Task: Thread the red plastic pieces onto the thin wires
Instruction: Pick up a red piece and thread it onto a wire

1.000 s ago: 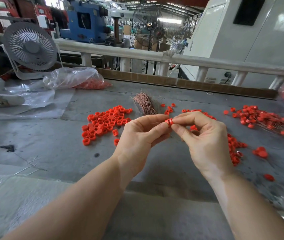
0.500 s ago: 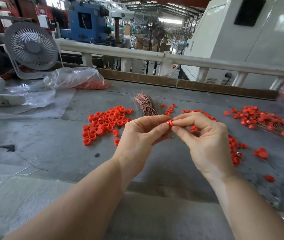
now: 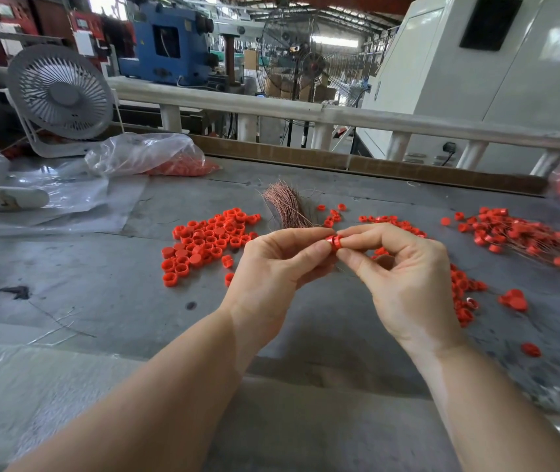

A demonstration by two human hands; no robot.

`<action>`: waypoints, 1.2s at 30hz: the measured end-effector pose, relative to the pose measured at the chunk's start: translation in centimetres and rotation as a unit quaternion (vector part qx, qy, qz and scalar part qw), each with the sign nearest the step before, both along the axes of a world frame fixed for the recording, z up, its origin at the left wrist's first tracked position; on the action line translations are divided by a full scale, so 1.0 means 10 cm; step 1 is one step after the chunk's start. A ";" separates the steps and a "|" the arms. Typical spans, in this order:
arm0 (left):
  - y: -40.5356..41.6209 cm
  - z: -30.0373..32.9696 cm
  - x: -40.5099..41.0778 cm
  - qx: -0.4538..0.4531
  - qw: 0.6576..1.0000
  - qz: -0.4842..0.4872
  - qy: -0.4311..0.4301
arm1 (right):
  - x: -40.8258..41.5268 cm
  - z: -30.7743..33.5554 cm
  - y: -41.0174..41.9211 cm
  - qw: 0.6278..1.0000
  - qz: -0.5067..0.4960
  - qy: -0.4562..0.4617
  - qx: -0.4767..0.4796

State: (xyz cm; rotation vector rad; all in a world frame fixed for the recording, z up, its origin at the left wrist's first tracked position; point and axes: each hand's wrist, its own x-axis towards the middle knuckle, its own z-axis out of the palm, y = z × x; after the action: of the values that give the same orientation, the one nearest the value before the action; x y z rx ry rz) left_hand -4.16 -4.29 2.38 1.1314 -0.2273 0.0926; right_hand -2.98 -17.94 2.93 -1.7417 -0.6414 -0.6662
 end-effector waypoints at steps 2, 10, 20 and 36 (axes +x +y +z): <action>0.00 0.00 0.00 0.002 1.000 0.005 -0.001 | 0.00 0.00 0.00 1.000 -0.001 -0.003 0.001; 0.00 0.00 0.00 0.012 1.000 0.014 -0.009 | 0.00 0.01 -0.02 1.000 -0.006 -0.013 -0.019; 0.00 0.02 -0.01 0.057 0.997 0.038 -0.030 | 0.00 0.01 -0.03 1.000 -0.007 -0.006 -0.025; 0.01 0.03 -0.01 0.080 0.995 0.049 -0.038 | 0.00 0.02 -0.03 0.999 -0.013 -0.009 -0.043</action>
State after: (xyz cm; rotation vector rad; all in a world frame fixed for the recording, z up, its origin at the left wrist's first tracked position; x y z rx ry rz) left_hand -4.30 -4.17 2.65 1.3009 -0.2510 0.2077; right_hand -3.02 -18.28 3.12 -1.8285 -0.6680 -0.6814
